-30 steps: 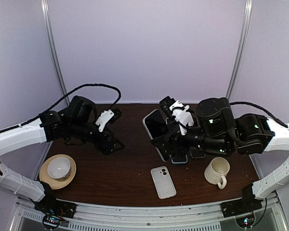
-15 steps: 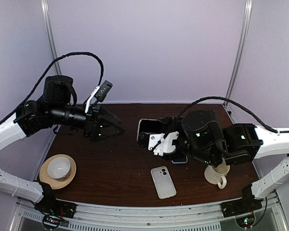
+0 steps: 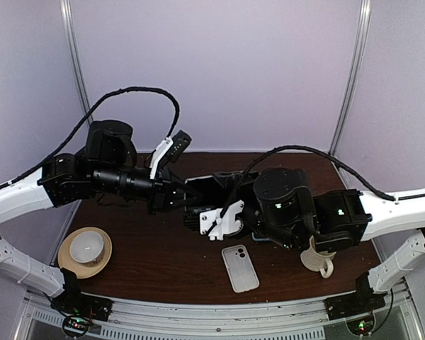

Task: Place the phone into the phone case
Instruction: Pass from the right arm to the left

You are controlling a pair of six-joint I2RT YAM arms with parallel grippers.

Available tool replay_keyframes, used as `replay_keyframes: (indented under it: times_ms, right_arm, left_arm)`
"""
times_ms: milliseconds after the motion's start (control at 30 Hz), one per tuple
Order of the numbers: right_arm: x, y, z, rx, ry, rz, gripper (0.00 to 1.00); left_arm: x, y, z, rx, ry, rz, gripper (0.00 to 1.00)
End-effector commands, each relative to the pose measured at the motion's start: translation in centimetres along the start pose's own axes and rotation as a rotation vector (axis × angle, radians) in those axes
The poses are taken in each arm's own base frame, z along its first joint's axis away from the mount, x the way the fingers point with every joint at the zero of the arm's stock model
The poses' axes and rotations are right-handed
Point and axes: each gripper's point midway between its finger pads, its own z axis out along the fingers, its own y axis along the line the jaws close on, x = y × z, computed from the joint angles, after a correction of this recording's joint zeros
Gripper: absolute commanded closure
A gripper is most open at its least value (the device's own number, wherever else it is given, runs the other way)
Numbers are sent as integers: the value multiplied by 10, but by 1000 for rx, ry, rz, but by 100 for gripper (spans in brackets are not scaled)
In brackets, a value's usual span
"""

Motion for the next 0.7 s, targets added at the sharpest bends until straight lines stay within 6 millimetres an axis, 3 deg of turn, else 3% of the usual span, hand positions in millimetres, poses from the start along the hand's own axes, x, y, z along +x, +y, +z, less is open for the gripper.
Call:
replay_keyframes:
  times_ms: [0, 33, 167, 200, 300, 333, 367, 500, 567, 667]
  right_arm:
    - [-16, -29, -6, 82, -40, 44, 100]
    - [-18, -30, -6, 82, -46, 46, 100]
    - [-18, -36, -7, 111, -43, 77, 100]
    - [-17, -39, -7, 129, -35, 92, 94]
    - [-5, -50, -9, 199, 14, 195, 25]
    - [-1, -55, -11, 233, 26, 262, 6]
    - [4, -61, -14, 260, 33, 346, 1]
    - [6, -73, -30, 271, -99, 806, 1]
    - [-4, -79, -39, 227, -235, 1067, 1]
    - [-10, -94, -43, 178, -481, 1553, 1]
  left_arm:
    - [-17, -3, -1, -11, -88, 73, 94]
    - [-14, -2, 0, -11, -78, 70, 100]
    - [-8, -3, -3, -9, -68, 77, 100]
    - [-9, -2, -5, -19, -76, 84, 100]
    - [-20, 5, -17, -88, -130, 130, 100]
    - [-28, 6, -25, -116, -168, 153, 100]
    - [-35, 9, -34, -152, -198, 186, 100]
    - [-66, 14, -73, -305, -373, 385, 100]
    - [-70, 20, -86, -385, -457, 480, 100]
    - [-75, 9, -100, -405, -609, 592, 100]
